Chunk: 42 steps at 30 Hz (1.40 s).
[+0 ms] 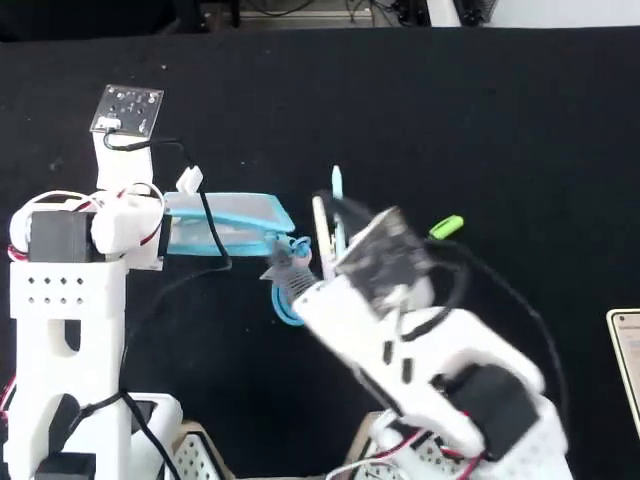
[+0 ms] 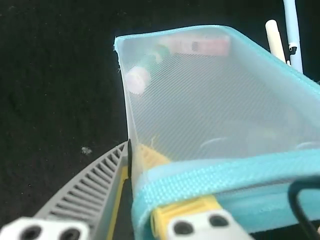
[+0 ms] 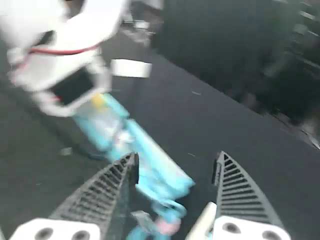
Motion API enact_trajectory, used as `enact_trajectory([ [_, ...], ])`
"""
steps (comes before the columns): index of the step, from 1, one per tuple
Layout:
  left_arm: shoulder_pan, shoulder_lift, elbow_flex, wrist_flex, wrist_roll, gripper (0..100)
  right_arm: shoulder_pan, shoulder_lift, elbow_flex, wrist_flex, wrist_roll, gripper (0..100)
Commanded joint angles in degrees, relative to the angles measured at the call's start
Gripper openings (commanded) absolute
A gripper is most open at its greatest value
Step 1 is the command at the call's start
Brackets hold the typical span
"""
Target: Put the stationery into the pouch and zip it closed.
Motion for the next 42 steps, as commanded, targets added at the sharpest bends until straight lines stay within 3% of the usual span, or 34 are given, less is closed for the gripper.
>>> enact_trajectory([
  [1,0.84,0.09,-1.01,-0.18,0.18,3,13.19,0.04,-4.35,2.64,0.53,23.0],
  [8,0.84,0.09,-1.01,-0.26,0.18,3,30.07,7.52,0.31,7.38,-5.45,23.0],
  [14,0.84,0.09,-1.01,-0.26,0.18,3,36.04,25.36,0.75,7.12,-9.85,23.0],
  [19,0.84,0.0,-1.01,-0.26,0.18,3,40.79,40.13,-3.21,5.27,-21.27,23.3],
  [30,0.75,0.0,-1.01,-0.26,0.35,3,45.54,61.05,-16.22,5.54,-37.45,23.3],
  [42,0.75,0.0,-1.01,0.09,0.35,3,45.63,80.4,-30.46,5.63,-38.68,23.3],
])
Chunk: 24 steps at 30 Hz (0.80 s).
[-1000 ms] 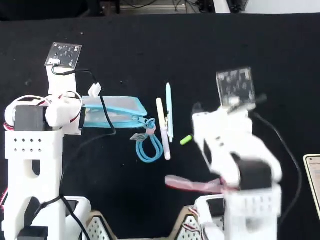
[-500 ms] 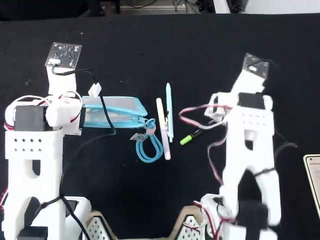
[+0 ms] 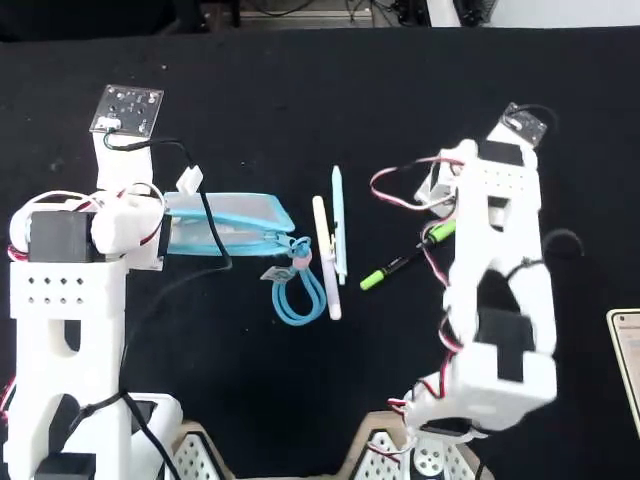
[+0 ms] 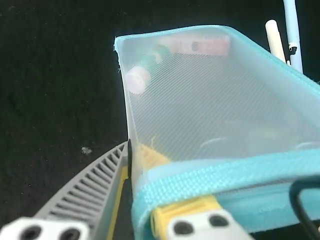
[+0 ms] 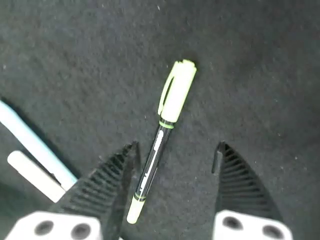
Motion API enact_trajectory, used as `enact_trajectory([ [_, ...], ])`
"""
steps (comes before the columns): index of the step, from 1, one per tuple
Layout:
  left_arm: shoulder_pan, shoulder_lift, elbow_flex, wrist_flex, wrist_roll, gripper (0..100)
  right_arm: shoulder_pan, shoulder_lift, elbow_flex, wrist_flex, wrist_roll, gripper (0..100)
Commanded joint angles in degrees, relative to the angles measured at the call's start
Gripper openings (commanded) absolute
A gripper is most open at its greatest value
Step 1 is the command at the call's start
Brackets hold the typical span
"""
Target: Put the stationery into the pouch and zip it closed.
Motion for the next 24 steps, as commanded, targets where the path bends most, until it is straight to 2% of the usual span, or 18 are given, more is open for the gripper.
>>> enact_trajectory([
  [1,0.75,0.0,-1.01,0.09,0.44,3,0.88,3.03,-5.93,-0.7,-1.23,23.3],
  [6,0.75,0.0,-0.92,0.09,0.44,3,3.16,7.69,-8.84,-0.7,-6.33,23.3],
  [16,0.75,0.0,-0.92,0.09,0.44,3,3.6,17.19,-14.81,-0.7,-6.15,22.4],
  [18,0.75,0.0,-0.92,0.09,0.44,3,3.6,18.24,-15.78,-0.7,-2.99,16.2],
  [21,0.75,0.0,-0.92,0.09,0.44,3,3.6,18.59,-16.75,-0.7,5.89,0.4],
  [22,0.75,0.0,-0.92,0.09,0.44,3,3.52,18.59,-16.84,0.18,9.05,3.1],
  [24,0.75,0.0,-0.92,0.09,0.44,3,3.52,18.33,-17.71,2.37,13.71,2.2],
])
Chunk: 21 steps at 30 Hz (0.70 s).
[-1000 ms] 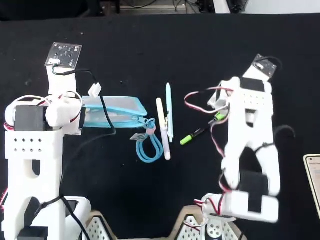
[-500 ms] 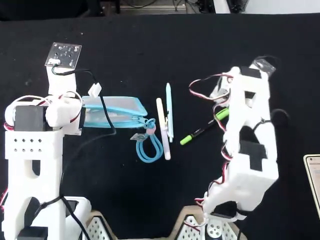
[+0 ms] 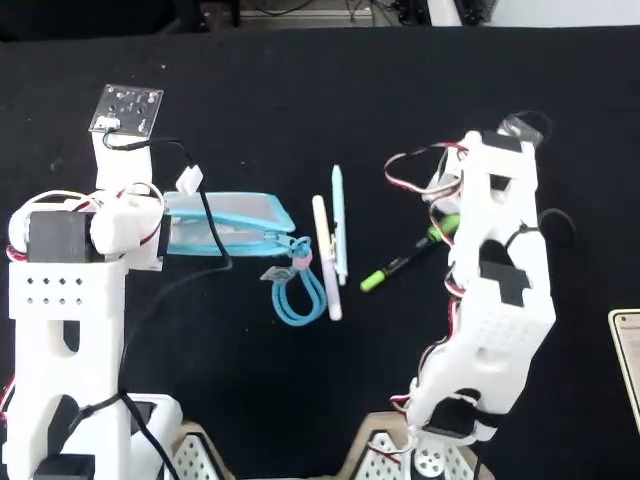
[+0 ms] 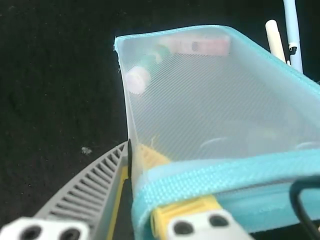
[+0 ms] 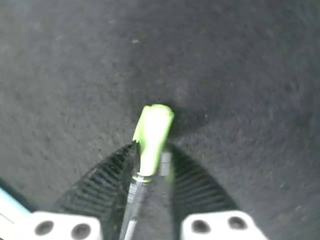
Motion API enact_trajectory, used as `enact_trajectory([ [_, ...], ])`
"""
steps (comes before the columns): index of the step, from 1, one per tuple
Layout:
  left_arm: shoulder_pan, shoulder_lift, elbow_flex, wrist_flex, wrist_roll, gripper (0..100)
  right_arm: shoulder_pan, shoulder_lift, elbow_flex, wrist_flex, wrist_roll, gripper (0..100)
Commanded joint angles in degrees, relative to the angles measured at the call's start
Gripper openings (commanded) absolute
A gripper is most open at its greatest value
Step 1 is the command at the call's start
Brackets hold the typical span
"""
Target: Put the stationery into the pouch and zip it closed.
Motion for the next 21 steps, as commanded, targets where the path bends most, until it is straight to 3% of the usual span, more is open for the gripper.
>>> enact_trajectory([
  [1,0.75,0.0,-0.92,0.09,0.44,3,0.26,-1.27,-4.53,2.81,9.05,0.8],
  [10,0.75,0.0,-0.92,0.09,0.44,3,-2.46,-4.35,-7.96,8.62,21.01,1.2],
  [13,0.75,0.0,-0.92,0.09,0.44,3,-1.49,-4.0,-7.96,8.26,17.05,5.1],
  [17,0.75,0.0,-0.92,0.09,0.44,3,-0.62,-1.36,-9.45,8.35,6.68,21.2],
  [21,0.75,0.0,-0.92,0.09,0.44,3,-1.85,3.65,-14.11,8.44,4.75,20.9],
])
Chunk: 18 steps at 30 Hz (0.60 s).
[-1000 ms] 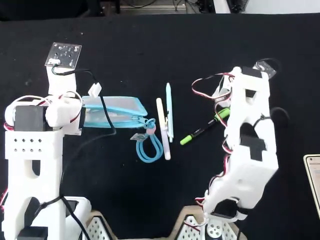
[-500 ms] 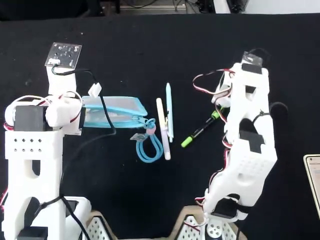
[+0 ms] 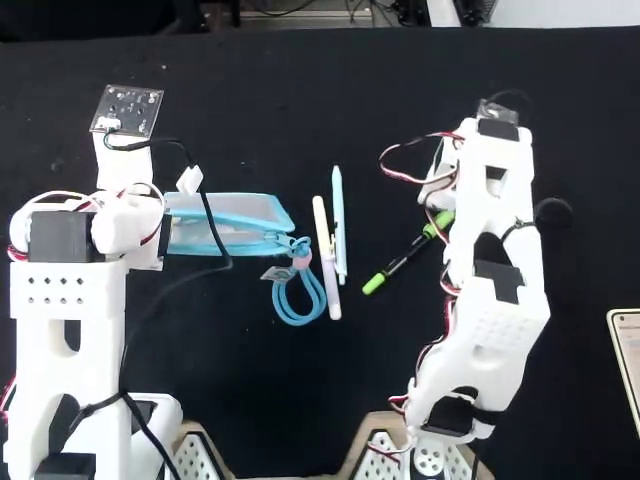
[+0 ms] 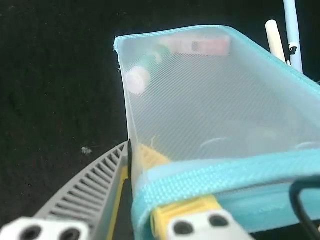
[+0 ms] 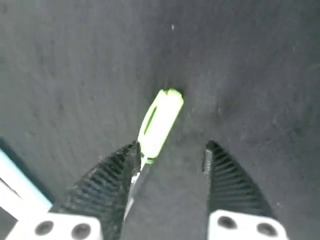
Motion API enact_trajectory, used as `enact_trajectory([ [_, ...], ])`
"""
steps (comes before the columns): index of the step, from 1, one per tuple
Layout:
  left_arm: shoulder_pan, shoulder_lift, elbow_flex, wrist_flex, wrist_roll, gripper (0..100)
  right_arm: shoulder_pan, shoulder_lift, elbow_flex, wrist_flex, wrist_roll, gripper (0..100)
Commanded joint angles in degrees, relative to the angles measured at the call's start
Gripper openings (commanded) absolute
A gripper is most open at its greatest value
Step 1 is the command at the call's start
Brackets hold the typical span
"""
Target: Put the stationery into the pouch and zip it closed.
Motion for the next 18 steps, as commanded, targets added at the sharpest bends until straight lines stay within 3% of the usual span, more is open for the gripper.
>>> enact_trajectory([
  [1,0.75,0.0,-0.92,0.09,0.44,3,-0.44,2.51,-7.52,0.79,-1.76,20.3],
  [8,0.75,0.0,-0.92,0.09,0.44,3,0.26,13.67,-18.42,2.37,-1.67,19.6],
  [10,0.75,0.0,-0.92,0.09,0.44,3,0.35,15.87,-21.85,5.36,-0.62,14.0],
  [12,0.75,0.0,-0.92,0.09,0.44,3,0.35,17.36,-25.63,8.18,2.37,1.0],
  [18,0.75,0.0,-0.92,0.09,0.44,3,-0.44,17.98,-34.86,15.74,7.38,1.0],
])
